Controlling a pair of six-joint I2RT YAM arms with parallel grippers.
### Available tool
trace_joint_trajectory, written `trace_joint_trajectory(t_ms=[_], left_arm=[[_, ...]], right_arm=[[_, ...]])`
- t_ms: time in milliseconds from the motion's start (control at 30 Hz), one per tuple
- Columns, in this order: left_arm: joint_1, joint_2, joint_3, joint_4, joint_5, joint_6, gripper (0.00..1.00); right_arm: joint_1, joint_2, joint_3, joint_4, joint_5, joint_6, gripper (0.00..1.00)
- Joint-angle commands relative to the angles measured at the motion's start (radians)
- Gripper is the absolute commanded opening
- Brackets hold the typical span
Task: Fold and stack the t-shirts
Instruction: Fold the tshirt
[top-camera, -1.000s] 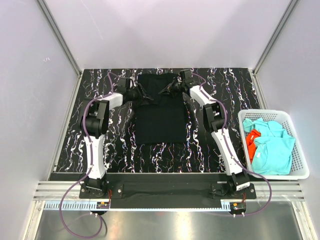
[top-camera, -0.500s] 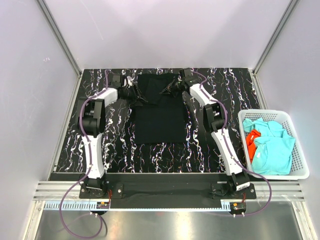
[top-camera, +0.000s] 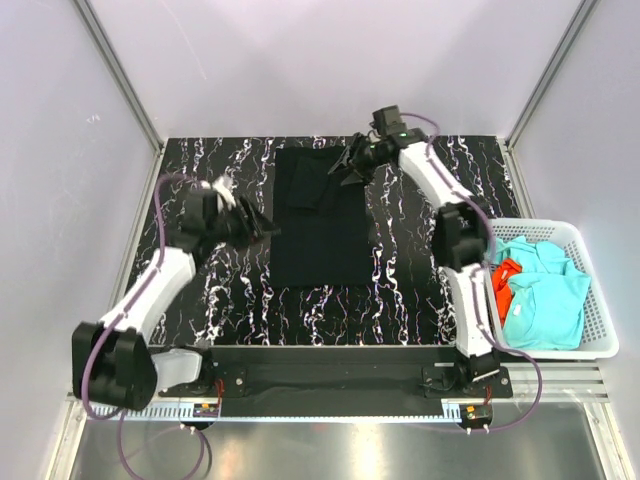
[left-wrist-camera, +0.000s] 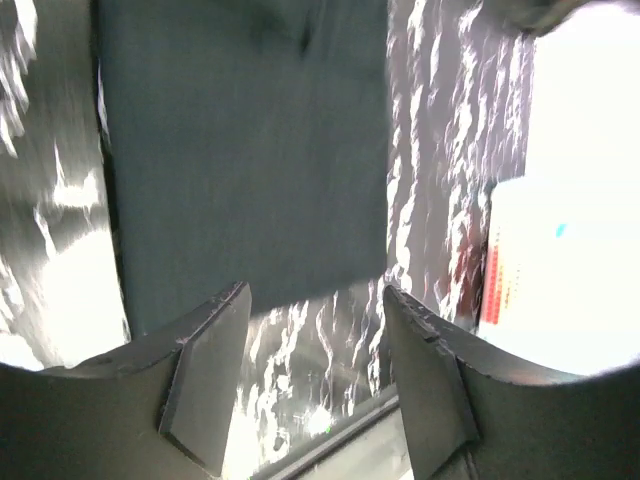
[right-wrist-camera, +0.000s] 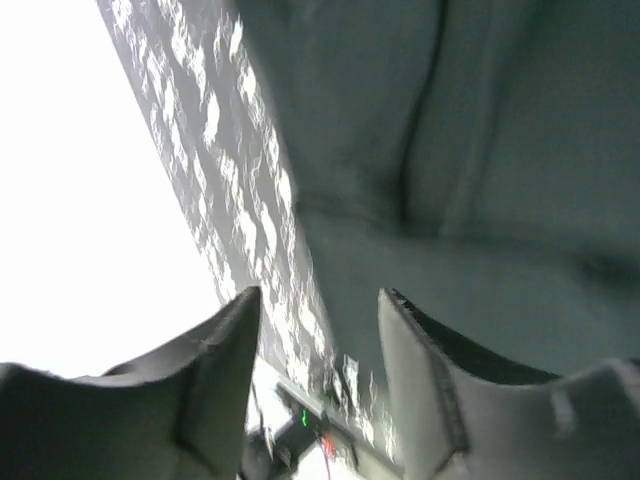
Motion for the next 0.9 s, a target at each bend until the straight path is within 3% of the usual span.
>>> trace_joint_trajectory(t_ms=[0,167,433,600,667,800,867], left_arm=[[-0.076,-0.093,-0.196,0.013,-0.094,-0.113,0.61],[-0.093,-0.294,-0.382,0.024,-0.094,-0.24,0.6],[-0.112,-0.365,-0.587,0.061,-0.115,-0.461,0.61],[-0.112,-0.327,-0.686,0.197,-0.121,-0.649,0.61],[-0.112,-0.31,-0.703,0.226,-0.143,-0.701,0.61],[-0.11,-0.279,-0.744,0.338,-0.184,-0.806,0.59],[-0.11,-0.258,-0.763,0.372,-0.21,-0.854,0.57]], right_arm=[[0.002,-0.305,-0.257,-0.051,0.056,-0.077,0.6],[0.0,-0.645,-0.8,0.122,0.033,-0.007,0.66],[0.015,-1.064,-1.531,0.527,0.011,0.269,0.68],[0.049,-1.15,-1.705,0.656,0.04,0.342,0.72],[0.057,-1.144,-1.777,0.713,0.06,0.394,0.7],[0.067,-1.108,-1.908,0.998,0.088,0.53,0.63],[0.071,-1.069,-1.926,1.029,0.115,0.557,0.61]])
